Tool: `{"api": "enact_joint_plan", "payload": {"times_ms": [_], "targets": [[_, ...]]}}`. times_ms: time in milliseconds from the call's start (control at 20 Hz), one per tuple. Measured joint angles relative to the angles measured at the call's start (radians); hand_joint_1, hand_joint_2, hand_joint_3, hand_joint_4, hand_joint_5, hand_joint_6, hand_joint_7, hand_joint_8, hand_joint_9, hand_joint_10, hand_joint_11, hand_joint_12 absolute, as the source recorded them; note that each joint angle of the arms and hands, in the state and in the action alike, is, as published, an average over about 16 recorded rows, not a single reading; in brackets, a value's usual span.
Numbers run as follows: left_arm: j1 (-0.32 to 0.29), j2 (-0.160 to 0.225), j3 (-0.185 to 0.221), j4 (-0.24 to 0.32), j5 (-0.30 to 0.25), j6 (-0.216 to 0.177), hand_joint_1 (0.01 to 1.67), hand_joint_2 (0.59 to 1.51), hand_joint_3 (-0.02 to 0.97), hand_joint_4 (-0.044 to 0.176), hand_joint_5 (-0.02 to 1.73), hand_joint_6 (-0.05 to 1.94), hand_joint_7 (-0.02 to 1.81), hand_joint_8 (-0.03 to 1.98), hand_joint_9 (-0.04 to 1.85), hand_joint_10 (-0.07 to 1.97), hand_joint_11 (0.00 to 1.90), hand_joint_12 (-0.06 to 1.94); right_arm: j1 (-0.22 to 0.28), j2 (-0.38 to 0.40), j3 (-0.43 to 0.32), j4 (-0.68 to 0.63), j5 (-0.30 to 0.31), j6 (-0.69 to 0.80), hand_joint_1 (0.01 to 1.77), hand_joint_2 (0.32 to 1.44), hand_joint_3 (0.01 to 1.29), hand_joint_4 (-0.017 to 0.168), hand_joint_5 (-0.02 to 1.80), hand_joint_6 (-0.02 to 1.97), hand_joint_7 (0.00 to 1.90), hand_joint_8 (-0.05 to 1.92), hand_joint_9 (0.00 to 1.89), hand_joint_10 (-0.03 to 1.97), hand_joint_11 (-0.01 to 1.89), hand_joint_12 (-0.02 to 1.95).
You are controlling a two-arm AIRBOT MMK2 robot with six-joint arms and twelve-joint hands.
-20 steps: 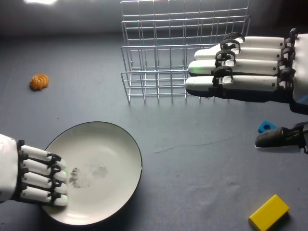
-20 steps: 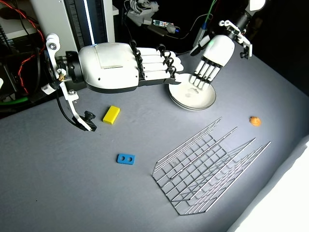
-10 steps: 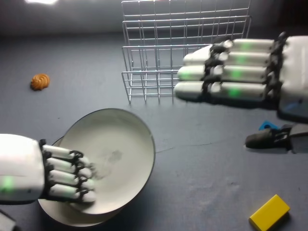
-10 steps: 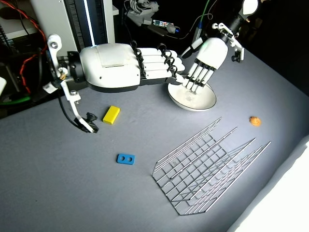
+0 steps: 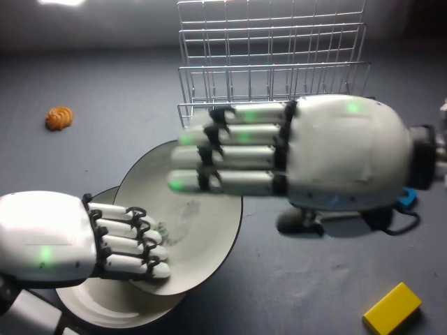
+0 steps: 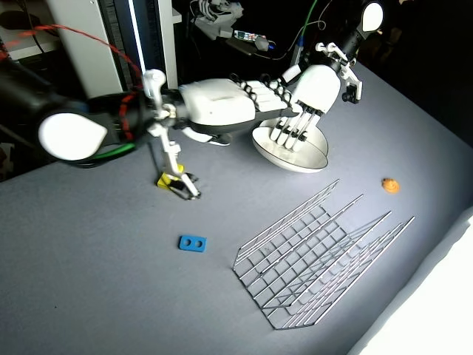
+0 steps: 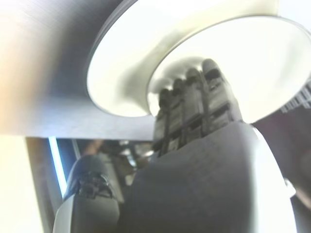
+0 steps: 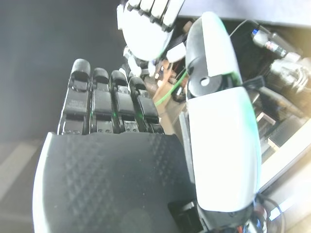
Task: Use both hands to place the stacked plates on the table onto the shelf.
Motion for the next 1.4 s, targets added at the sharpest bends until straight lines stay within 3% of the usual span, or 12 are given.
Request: {"api": "enact_joint_plan", "payload": {"times_ms": [400,650,1000,1250,1400], "targets": [[-0.010,-0.013,-0.003,-0.038,0.012,0.001,0.01,1.144,0.009,-0.004,0.22,-0.01,0.17,-0.01,0.15,-0.02,0.02,0.29,0.037,-0.139,0.054,0.083,-0.183,-0.159,1.03,1.07,0.02,0.004,0.03,0.02,0.04,0.01,0.03,0.01,0.02,0.35],[-0.012,-0.015,-0.003,-0.042,0.012,0.002,0.01,1.145,0.009,-0.003,0.23,-0.01,0.17,-0.01,0.15,-0.02,0.02,0.30,0.047,-0.212,0.097,0.110,-0.247,-0.205,1.03,1.07,0.02,0.004,0.15,0.05,0.17,0.02,0.13,0.09,0.03,0.71],[-0.017,-0.015,0.000,-0.038,0.008,0.002,0.01,1.150,0.009,-0.005,0.22,0.00,0.17,-0.01,0.15,-0.01,0.02,0.25,0.053,-0.279,0.139,0.124,-0.264,-0.250,1.06,1.05,0.02,0.006,0.45,0.32,0.50,0.23,0.43,0.49,0.22,1.25],[-0.047,-0.005,0.008,-0.025,-0.001,0.001,0.01,1.148,0.009,-0.003,0.20,0.01,0.16,0.00,0.14,0.00,0.02,0.20,0.054,-0.302,0.153,0.126,-0.254,-0.258,1.11,1.03,0.01,0.012,0.65,0.59,0.71,0.57,0.63,0.85,0.37,1.56],[-0.077,0.011,0.021,-0.019,-0.010,0.001,0.01,1.145,0.009,-0.002,0.18,0.01,0.16,0.00,0.13,0.00,0.02,0.15,0.052,-0.305,0.153,0.126,-0.243,-0.257,1.13,1.02,0.01,0.016,0.72,0.75,0.77,0.81,0.70,1.02,0.46,1.62]]}}
